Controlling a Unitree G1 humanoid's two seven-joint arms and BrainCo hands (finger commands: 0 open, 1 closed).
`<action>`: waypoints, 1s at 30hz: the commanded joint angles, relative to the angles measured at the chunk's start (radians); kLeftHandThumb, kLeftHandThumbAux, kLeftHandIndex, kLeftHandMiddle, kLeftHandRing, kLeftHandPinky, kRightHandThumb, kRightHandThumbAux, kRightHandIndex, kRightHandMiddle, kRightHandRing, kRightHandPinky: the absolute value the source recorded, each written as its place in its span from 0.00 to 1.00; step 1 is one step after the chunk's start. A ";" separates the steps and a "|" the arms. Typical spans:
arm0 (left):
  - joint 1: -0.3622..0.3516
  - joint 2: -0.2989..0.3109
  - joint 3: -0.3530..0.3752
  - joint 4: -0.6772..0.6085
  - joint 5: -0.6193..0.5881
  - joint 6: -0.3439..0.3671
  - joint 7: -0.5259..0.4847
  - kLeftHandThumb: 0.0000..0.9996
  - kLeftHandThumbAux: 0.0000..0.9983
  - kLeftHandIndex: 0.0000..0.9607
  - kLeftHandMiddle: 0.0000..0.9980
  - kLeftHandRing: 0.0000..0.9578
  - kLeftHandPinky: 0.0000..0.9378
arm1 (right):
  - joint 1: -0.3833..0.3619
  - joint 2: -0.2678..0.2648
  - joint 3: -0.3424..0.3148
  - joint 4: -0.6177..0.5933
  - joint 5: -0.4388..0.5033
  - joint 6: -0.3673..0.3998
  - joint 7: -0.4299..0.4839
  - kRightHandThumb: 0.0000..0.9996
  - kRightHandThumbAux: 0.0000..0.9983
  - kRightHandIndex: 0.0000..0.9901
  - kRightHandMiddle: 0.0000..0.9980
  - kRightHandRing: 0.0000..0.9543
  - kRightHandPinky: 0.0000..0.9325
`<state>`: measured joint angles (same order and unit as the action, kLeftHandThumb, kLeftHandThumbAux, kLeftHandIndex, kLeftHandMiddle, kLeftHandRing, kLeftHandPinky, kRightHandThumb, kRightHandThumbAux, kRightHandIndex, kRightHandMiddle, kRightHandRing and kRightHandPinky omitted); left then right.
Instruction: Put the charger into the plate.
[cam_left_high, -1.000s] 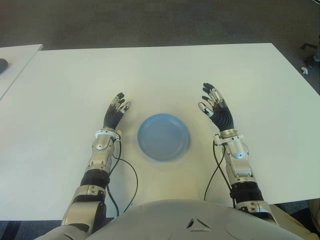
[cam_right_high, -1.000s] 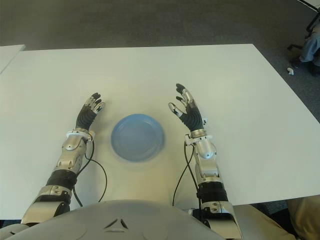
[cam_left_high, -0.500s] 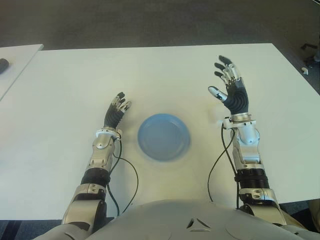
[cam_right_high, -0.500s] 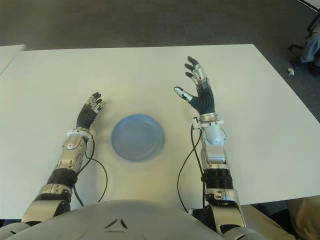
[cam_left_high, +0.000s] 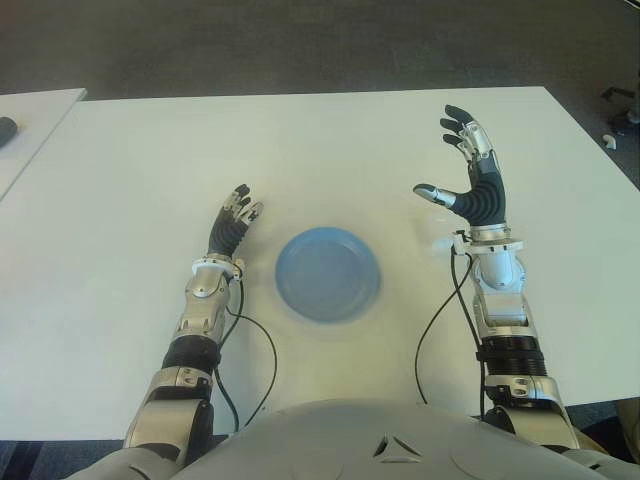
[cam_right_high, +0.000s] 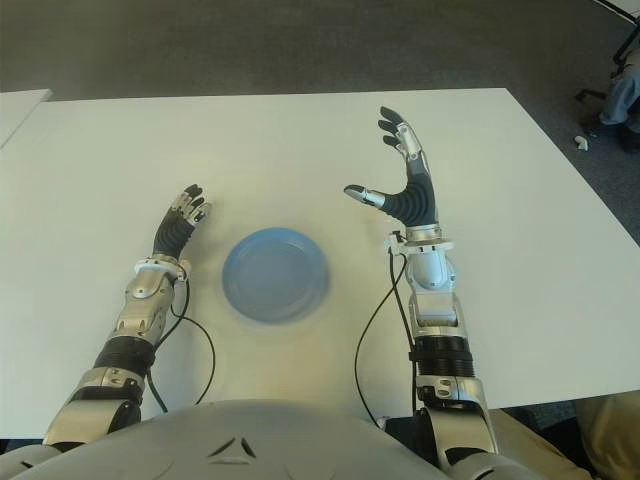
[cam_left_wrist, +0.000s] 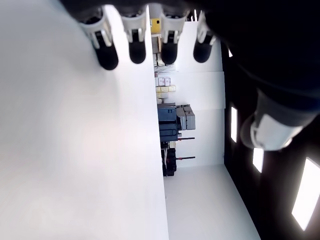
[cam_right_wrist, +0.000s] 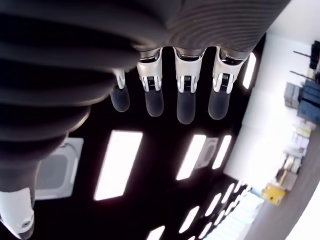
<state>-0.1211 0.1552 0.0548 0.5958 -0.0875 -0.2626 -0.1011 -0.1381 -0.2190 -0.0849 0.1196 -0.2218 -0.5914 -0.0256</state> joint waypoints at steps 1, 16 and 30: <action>0.071 -0.042 -0.047 0.091 0.035 0.106 -0.020 0.04 0.53 0.00 0.06 0.07 0.10 | -0.020 -0.048 -0.004 0.117 -0.110 -0.017 -0.079 0.46 0.56 0.09 0.15 0.19 0.24; 0.067 -0.045 -0.043 0.101 0.025 0.098 -0.036 0.04 0.53 0.00 0.06 0.08 0.11 | -0.074 -0.167 0.177 0.344 -0.567 0.331 -0.336 0.32 0.34 0.01 0.01 0.01 0.02; 0.061 -0.040 -0.041 0.135 0.030 0.085 -0.035 0.05 0.54 0.00 0.06 0.07 0.09 | -0.062 -0.168 0.281 0.346 -0.577 0.549 -0.284 0.27 0.16 0.00 0.00 0.00 0.00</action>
<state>-0.1264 0.1536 0.0551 0.6058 -0.0871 -0.2694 -0.1009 -0.2016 -0.3817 0.1747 0.4547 -0.7915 -0.0805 -0.3324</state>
